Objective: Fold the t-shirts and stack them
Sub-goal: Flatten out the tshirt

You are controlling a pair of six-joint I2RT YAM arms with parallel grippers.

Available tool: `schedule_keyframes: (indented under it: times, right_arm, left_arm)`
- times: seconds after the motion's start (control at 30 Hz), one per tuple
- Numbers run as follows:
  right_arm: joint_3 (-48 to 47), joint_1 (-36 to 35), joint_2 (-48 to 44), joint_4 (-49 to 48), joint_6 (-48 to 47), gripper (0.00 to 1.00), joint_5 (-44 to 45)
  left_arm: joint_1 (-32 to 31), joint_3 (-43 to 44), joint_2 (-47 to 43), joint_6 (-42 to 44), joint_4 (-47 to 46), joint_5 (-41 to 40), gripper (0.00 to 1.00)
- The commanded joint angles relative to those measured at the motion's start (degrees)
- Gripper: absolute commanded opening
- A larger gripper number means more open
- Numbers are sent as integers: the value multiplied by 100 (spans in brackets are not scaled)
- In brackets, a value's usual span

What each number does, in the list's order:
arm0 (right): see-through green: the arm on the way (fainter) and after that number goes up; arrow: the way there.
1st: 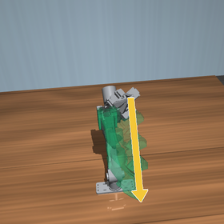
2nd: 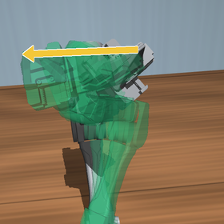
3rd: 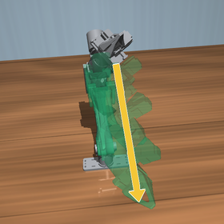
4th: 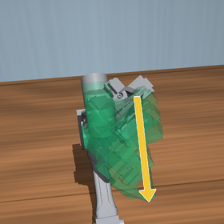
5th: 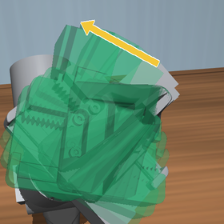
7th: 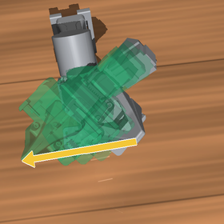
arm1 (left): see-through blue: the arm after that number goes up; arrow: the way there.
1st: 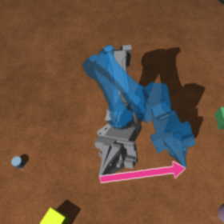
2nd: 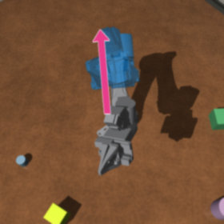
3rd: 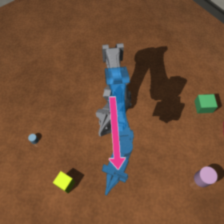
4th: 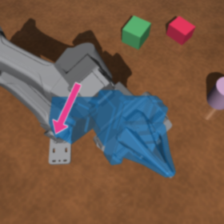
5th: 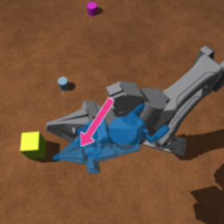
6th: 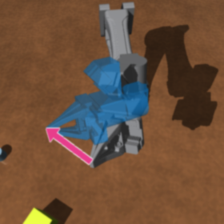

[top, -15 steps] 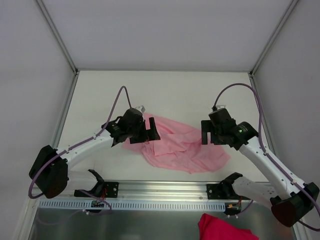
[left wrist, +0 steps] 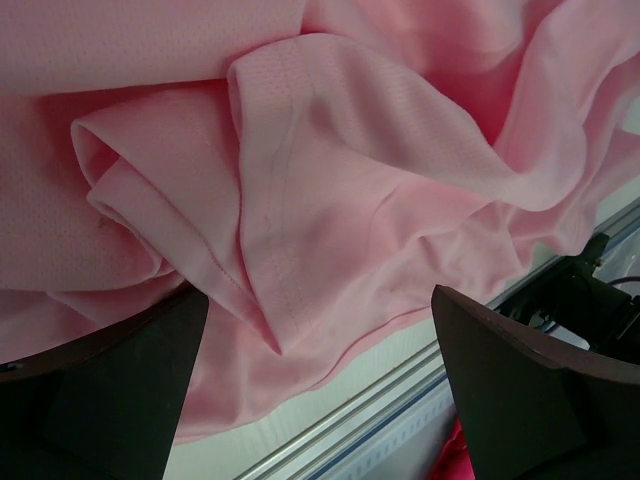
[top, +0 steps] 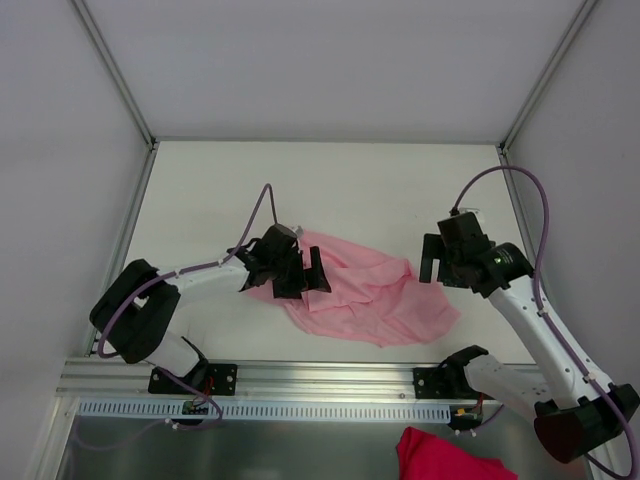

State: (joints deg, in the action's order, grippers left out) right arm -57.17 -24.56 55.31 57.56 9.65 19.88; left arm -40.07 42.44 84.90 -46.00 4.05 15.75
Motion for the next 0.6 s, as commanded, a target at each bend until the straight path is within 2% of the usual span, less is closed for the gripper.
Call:
schedule_keyframes:
  times: [0.0, 0.07, 0.13, 0.17, 0.2, 0.27, 0.3, 0.4, 0.57]
  right_arm:
    - [-488, 30, -196, 185, 64, 100, -46]
    - [-628, 30, -222, 291, -15, 100, -19]
    - [-813, 30, -249, 352, -77, 100, 16]
    - [-840, 30, -257, 335, -95, 100, 7]
    - [-849, 30, -266, 317, -121, 100, -1]
    - [-805, 39, -240, 282, -148, 100, -80]
    - [-700, 39, -231, 265, -148, 100, -115]
    - [-323, 30, -266, 89, -69, 100, -370]
    - [74, 30, -302, -192, 63, 100, -582]
  left_arm:
    - [-35, 54, 228, -67, -361, 288, 97]
    - [-44, 115, 316, -15, -362, 262, 96]
    - [-44, 247, 474, 47, -335, 236, 84]
    - [-44, 300, 527, 82, -300, 236, 73]
    - [-44, 431, 588, 100, -204, 236, 53]
    - [-79, 537, 519, 178, -90, 157, 37]
    - [-106, 651, 458, 214, 76, 96, 22]
    - [-132, 879, 203, 363, 472, -247, 0]
    - [-132, 1170, -315, 600, 1044, -870, 0]
